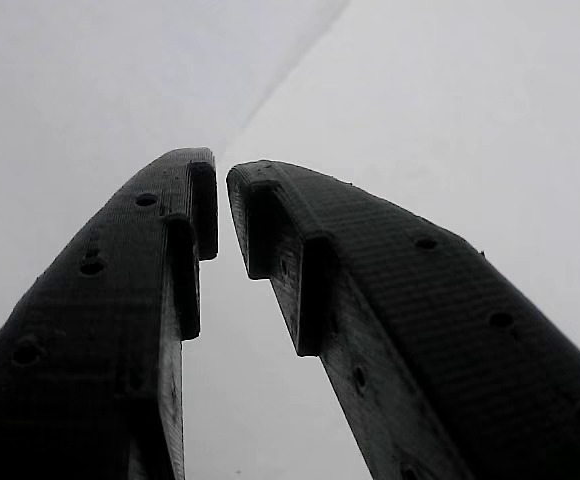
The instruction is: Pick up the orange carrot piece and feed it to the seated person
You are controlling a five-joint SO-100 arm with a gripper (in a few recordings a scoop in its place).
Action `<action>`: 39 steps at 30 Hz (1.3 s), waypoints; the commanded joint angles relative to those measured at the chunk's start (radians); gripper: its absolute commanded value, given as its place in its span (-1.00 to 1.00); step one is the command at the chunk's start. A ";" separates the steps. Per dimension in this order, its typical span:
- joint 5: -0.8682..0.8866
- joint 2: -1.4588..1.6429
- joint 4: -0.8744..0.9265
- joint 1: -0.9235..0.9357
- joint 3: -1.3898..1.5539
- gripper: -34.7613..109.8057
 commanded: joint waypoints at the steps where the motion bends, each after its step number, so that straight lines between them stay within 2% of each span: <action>1: -0.005 0.011 -0.006 -0.003 -0.066 -0.55; 39: -0.003 -0.009 -0.006 0.023 -0.086 -0.55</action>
